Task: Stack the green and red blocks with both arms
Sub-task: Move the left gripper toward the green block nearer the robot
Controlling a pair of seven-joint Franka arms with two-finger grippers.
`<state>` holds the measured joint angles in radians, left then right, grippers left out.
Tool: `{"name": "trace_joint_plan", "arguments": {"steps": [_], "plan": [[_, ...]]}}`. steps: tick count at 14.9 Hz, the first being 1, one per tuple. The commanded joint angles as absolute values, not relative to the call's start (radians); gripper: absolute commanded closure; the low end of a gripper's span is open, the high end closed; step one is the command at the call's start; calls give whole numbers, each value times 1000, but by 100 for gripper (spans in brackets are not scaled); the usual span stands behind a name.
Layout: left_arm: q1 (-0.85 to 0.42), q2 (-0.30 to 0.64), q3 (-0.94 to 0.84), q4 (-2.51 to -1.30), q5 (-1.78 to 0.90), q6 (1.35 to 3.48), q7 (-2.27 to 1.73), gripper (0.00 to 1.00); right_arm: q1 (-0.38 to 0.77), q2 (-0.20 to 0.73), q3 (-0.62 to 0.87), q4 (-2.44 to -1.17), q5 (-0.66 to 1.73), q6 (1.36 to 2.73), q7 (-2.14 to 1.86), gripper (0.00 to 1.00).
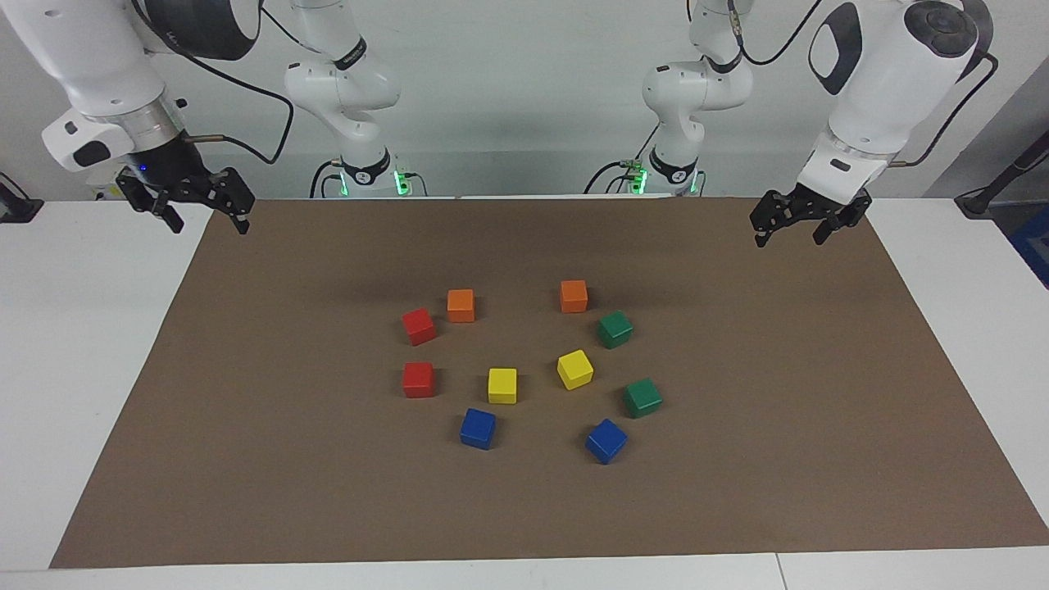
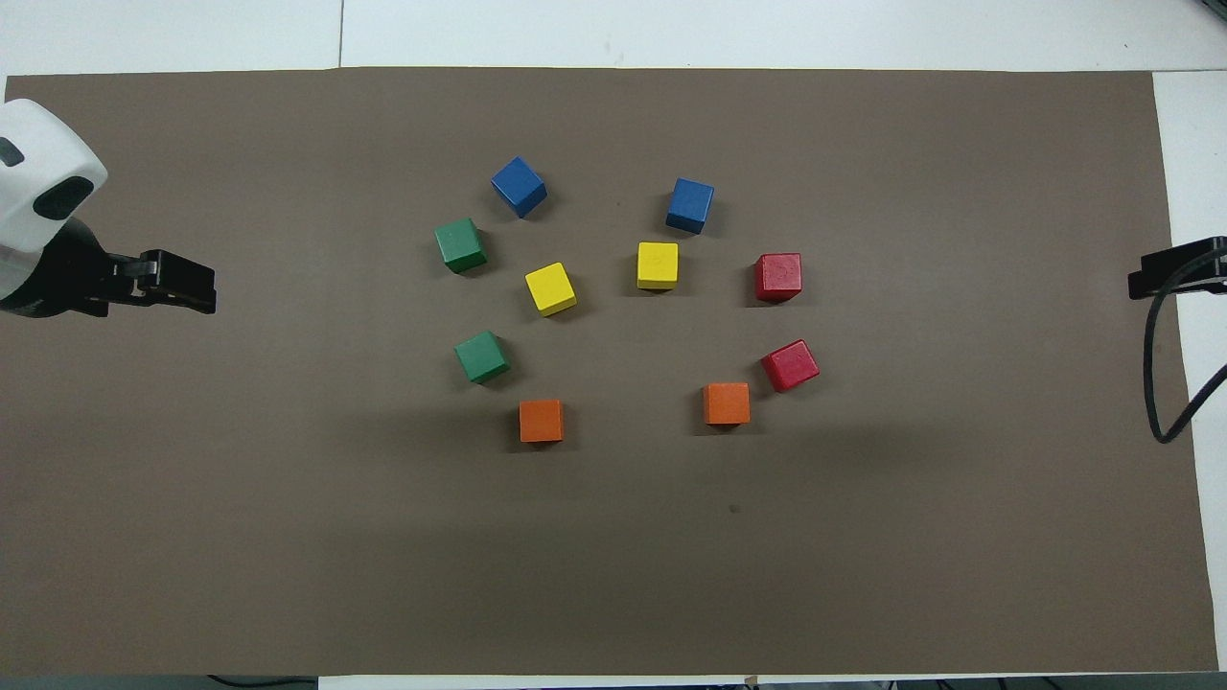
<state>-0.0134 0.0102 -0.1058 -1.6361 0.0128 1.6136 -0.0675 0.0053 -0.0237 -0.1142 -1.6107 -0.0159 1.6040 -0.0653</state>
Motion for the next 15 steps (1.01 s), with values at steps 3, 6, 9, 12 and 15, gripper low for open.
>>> {"name": "trace_joint_plan", "arguments": {"steps": [3, 6, 9, 12, 15], "plan": [[-32, 17, -89, -1618, 9, 1589, -66, 0, -8, -51, -110, -1635, 5, 1586, -89, 0], [-32, 17, -92, -1621, 11, 1589, -63, 0, -6, -51, -110, -1635, 5, 1586, -89, 0], [-32, 26, -101, -1618, 12, 1595, -63, 0, -8, -51, -110, -1635, 5, 1585, -89, 0], [-37, 38, -110, -1611, 21, 1595, -61, 0, -8, -51, -110, -1635, 5, 1585, -89, 0], [-35, 28, -92, -1626, 23, 1571, -61, 0, -8, -58, -110, -1635, 3, 1585, -89, 0]]}}
